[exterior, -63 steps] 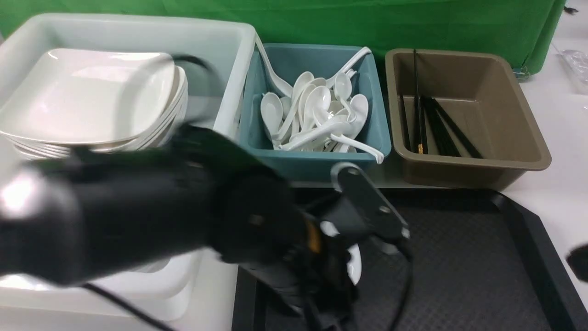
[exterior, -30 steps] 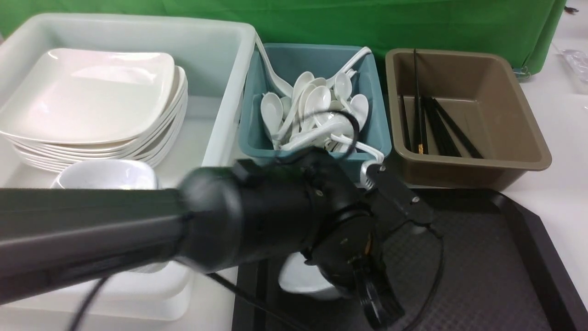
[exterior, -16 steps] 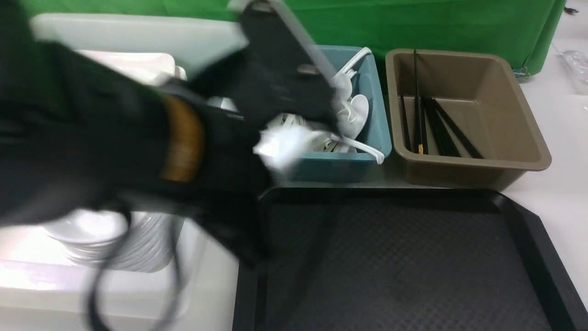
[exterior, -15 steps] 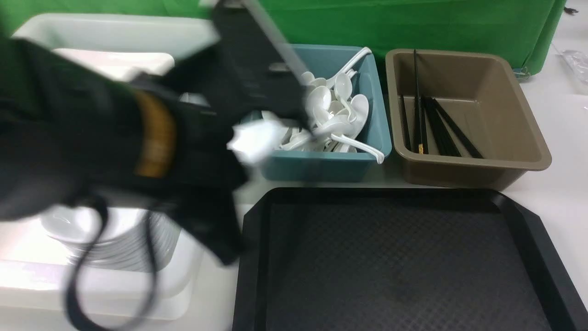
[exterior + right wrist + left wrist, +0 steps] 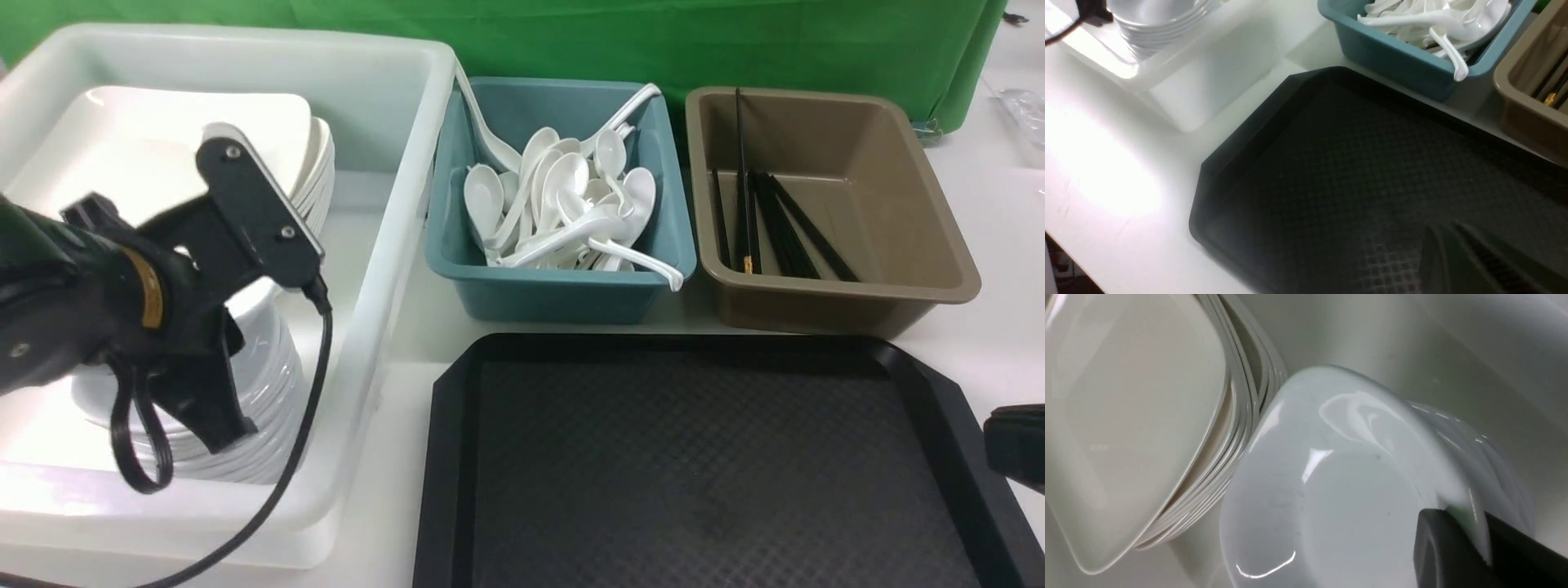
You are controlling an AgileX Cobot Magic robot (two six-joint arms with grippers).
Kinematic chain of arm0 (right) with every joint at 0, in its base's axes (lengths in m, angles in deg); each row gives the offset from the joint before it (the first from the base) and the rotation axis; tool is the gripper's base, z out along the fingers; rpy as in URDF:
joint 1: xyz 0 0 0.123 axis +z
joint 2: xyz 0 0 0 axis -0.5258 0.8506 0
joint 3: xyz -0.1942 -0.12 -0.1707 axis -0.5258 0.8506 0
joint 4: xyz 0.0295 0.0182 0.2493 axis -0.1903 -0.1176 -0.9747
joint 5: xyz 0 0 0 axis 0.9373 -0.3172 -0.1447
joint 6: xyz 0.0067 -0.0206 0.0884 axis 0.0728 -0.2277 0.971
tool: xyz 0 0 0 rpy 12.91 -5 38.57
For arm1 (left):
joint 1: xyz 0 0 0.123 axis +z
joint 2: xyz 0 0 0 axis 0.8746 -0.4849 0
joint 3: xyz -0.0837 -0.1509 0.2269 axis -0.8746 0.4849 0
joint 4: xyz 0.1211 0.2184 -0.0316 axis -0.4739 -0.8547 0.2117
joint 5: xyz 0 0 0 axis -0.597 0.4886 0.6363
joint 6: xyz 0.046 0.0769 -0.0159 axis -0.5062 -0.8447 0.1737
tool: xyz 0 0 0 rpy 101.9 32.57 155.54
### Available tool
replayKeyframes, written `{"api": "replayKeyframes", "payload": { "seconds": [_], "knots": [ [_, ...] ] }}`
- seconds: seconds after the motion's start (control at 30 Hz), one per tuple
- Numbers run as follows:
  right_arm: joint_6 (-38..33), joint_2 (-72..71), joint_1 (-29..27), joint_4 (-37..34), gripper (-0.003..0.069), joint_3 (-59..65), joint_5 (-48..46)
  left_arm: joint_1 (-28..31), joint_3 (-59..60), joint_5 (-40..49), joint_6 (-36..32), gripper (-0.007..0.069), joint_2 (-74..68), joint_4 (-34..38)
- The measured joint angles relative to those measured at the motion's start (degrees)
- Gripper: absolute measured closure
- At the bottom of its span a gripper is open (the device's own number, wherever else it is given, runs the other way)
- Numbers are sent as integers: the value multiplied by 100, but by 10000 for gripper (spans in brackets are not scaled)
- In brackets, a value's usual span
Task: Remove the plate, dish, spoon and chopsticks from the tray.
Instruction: Use the left arm to put the small plate into the large storage box on the left
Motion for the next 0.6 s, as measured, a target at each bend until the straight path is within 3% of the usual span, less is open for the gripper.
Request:
{"api": "replayKeyframes", "payload": {
  "seconds": [0.13,0.33,0.5,0.6],
  "knots": [
    [0,0,0,-12,608,0,0,0,0,147,-11,570,-121,20],
    [0,0,0,-27,603,0,-24,0,0,732,-21,377,-35,132],
    [0,0,0,-29,594,0,-36,-61,0,1024,194,164,732,1338],
    [0,0,0,-34,592,0,-36,-62,5,1004,264,136,1248,2120]
  ]
}}
